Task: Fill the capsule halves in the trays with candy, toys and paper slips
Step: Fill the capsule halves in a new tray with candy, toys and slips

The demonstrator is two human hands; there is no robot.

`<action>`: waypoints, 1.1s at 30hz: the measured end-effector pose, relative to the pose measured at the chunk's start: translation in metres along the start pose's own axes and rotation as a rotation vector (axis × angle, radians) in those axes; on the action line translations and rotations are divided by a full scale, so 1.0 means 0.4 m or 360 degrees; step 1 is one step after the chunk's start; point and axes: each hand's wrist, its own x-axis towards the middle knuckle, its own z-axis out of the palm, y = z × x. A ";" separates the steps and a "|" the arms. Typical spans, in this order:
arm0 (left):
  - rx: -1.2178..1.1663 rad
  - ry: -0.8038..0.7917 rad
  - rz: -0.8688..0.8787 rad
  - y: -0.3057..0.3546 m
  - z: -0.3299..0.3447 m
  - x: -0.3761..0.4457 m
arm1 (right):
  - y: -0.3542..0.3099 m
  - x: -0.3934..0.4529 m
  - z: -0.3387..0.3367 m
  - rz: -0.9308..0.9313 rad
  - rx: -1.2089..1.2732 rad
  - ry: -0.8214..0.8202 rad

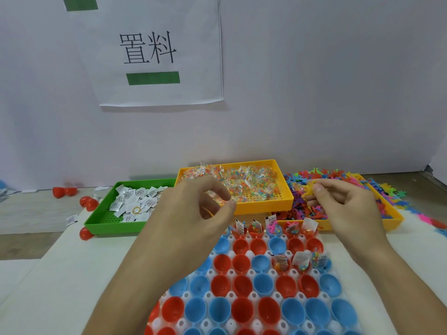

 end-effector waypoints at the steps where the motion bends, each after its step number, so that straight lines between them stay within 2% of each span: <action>1: -0.0017 -0.0009 0.0002 0.001 0.000 0.000 | -0.022 -0.009 0.008 -0.0008 0.0074 -0.0134; 5: -0.0092 -0.0049 0.0003 0.005 -0.001 -0.001 | -0.110 -0.053 0.046 -0.0039 0.0307 -0.0644; 10: -0.0107 -0.0112 0.0012 0.008 -0.001 0.000 | -0.165 -0.103 0.088 -0.0064 0.0406 -0.0977; 13: -0.0073 -0.0078 0.0059 0.005 -0.005 0.001 | -0.177 -0.112 0.093 -0.0049 0.0413 -0.1027; 24: 0.0028 -0.0191 0.0094 0.003 0.006 0.003 | -0.171 -0.102 0.082 -0.0171 0.0178 -0.0934; 28: -0.0004 -0.0190 0.0051 -0.003 0.003 0.000 | -0.145 -0.086 0.069 -0.0282 -0.0313 -0.0883; 33: 0.0004 -0.0145 0.0054 -0.009 -0.002 0.000 | -0.114 -0.079 0.065 -0.0316 -0.0799 -0.1007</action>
